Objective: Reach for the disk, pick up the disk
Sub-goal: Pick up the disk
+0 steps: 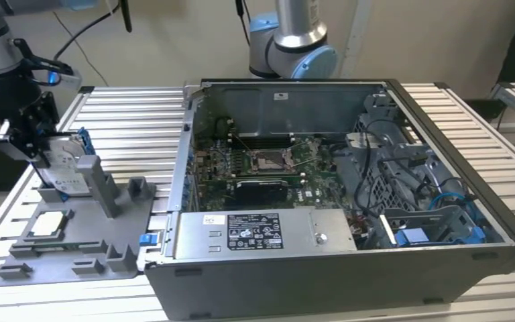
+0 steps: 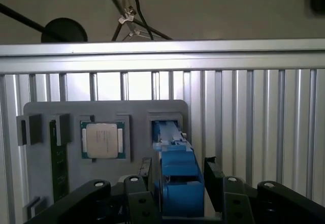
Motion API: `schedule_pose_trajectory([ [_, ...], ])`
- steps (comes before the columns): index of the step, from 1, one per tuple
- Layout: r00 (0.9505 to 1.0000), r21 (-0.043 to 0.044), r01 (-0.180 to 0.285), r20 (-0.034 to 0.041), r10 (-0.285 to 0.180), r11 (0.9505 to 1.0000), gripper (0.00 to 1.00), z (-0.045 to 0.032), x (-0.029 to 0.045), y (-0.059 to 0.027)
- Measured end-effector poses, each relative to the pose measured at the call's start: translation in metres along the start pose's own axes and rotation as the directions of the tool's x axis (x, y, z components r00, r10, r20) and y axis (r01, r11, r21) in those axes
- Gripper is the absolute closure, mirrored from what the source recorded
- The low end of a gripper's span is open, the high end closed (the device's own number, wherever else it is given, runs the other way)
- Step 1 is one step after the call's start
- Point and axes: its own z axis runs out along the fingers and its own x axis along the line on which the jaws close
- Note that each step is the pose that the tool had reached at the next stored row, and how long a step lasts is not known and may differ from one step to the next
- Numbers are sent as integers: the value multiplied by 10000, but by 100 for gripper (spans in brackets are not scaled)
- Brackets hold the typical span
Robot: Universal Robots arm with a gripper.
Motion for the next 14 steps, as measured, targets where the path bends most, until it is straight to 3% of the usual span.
schedule_pose_trajectory([
  [14, 10000, -10, 2, 58, -2, 10000, 0, 101, 0, 17],
])
